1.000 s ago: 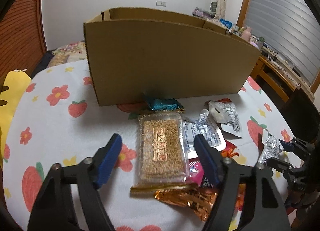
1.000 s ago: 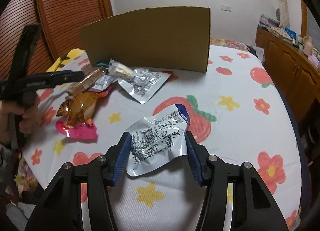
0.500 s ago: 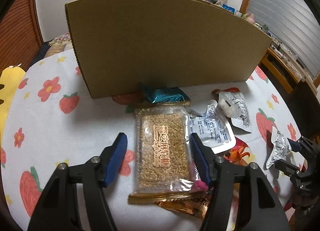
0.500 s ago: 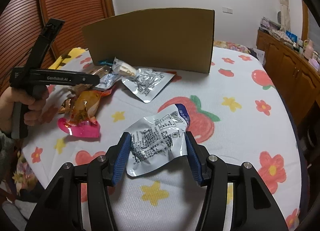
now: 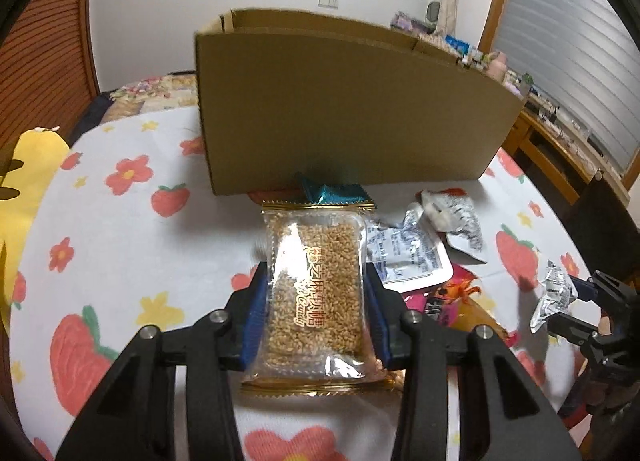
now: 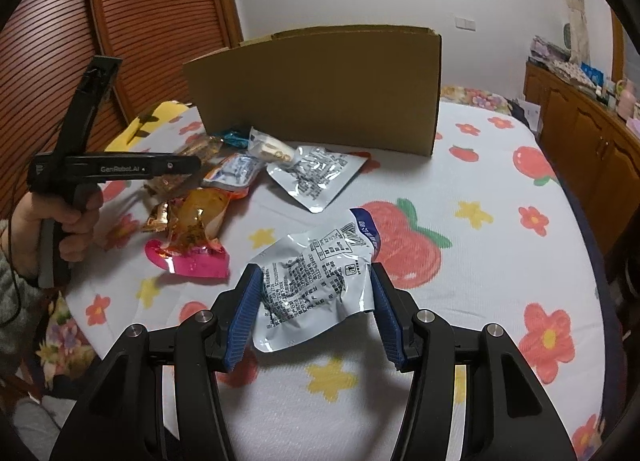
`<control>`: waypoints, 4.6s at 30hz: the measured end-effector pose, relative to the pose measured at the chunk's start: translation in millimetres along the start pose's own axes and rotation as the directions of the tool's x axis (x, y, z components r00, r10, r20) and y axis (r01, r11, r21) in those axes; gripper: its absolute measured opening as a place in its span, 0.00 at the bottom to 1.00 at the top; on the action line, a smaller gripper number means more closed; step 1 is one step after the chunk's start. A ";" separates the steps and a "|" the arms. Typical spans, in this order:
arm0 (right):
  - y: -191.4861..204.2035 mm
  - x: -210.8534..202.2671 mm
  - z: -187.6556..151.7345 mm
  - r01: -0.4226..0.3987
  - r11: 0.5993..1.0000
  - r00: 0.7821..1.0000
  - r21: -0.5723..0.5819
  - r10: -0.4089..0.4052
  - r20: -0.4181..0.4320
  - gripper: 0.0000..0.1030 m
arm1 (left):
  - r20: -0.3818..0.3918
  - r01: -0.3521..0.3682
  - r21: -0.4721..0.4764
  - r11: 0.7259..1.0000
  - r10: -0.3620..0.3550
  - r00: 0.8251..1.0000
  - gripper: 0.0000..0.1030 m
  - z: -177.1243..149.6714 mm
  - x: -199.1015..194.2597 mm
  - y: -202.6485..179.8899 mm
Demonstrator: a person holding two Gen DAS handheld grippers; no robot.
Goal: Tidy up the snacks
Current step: 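Lift the sesame bar with the left tool while the right tool lifts the foil packet, then carry both snacks over the box and open both tools to drop them, then grasp the pink-labelled egg pack with the right tool while the left tool lowers toward the copper candy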
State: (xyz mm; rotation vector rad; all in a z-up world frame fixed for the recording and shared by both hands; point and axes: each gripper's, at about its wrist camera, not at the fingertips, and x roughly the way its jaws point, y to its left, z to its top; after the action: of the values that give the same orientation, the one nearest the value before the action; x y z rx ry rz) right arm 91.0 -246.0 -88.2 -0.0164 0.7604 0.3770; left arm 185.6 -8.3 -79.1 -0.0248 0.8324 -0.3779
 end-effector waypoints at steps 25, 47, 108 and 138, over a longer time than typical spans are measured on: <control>27.8 -50.1 25.2 0.070 0.995 0.989 -0.076 -0.060 0.133 0.53 | 0.115 -0.004 0.025 1.000 0.001 0.993 0.41 -9.2 -62.3 -17.9; 27.9 -61.9 31.9 0.090 0.993 0.983 -0.080 -0.076 0.167 0.53 | 0.159 0.008 0.015 1.000 -0.010 0.987 0.41 -9.9 -80.6 -19.0; -25.2 68.9 186.9 0.069 0.990 0.978 -0.124 -0.042 0.204 0.62 | 0.251 -0.014 0.074 0.997 -0.005 0.968 0.61 159.0 20.2 -3.3; 32.4 17.5 92.1 -0.021 0.998 0.992 -0.056 0.028 0.125 0.63 | 0.167 -0.071 0.087 0.994 0.056 0.984 0.94 37.5 -22.2 -14.1</control>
State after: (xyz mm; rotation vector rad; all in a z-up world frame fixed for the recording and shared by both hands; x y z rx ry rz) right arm 153.2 -196.3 -29.1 -0.0347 0.6264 0.4187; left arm 194.8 -18.6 -35.4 0.0562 0.6498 -0.3490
